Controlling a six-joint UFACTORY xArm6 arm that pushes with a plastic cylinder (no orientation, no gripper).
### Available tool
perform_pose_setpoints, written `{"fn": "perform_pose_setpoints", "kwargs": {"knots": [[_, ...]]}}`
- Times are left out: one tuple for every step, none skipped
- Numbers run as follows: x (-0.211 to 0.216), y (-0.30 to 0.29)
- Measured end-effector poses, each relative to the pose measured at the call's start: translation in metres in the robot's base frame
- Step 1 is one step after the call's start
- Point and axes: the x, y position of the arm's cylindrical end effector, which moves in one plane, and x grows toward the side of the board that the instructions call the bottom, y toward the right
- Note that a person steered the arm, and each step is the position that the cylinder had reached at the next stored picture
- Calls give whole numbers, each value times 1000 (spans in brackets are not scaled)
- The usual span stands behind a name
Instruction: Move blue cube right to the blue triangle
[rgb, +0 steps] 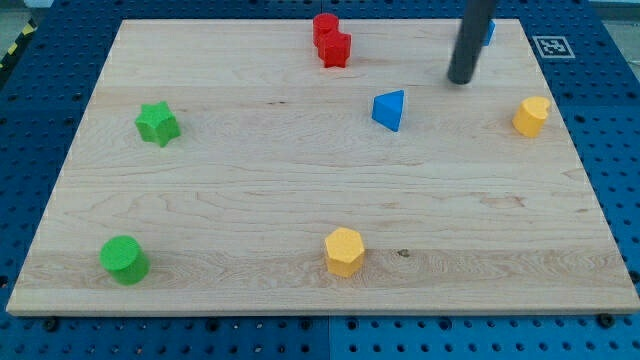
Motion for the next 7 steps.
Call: {"fn": "perform_pose_setpoints", "kwargs": {"knots": [[-19,57],[-71,83],[-117,85],[-124,78],[-124,56],[-116,45],[-101,41]]}}
